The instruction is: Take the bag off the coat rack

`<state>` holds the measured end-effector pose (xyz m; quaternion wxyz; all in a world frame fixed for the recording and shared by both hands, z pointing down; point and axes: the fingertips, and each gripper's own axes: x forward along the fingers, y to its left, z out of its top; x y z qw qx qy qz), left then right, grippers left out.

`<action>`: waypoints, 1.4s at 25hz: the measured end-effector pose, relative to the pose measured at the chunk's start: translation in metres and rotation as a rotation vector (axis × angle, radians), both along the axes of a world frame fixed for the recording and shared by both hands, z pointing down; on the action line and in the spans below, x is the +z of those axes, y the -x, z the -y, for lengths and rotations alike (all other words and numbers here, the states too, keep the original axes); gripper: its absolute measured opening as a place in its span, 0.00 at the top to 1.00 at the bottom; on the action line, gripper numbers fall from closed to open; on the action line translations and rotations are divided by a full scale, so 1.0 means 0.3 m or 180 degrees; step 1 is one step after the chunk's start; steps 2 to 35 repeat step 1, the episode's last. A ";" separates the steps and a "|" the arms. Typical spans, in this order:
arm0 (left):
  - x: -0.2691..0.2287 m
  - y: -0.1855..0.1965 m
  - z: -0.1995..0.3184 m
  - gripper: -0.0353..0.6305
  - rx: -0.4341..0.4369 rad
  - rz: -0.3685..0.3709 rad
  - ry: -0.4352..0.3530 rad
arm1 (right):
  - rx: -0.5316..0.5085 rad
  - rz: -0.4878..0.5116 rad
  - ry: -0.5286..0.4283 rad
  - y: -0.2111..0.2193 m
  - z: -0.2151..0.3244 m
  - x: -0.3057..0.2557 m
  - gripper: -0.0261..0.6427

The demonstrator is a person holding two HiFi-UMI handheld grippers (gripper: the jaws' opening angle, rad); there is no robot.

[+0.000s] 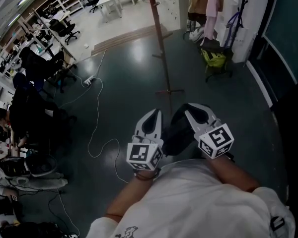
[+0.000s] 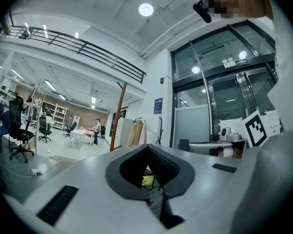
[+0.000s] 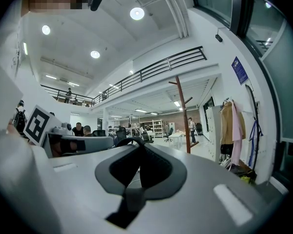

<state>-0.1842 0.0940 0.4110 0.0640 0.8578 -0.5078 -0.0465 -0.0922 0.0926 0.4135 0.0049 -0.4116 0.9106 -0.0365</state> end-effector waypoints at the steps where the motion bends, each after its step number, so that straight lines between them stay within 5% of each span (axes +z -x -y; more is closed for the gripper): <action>1: 0.000 0.004 0.004 0.94 -0.0001 -0.0003 0.0003 | -0.0002 0.0002 -0.0002 0.003 0.004 -0.002 0.93; 35: 0.000 0.004 0.004 0.94 -0.0001 -0.0003 0.0003 | -0.0002 0.0002 -0.0002 0.003 0.004 -0.002 0.93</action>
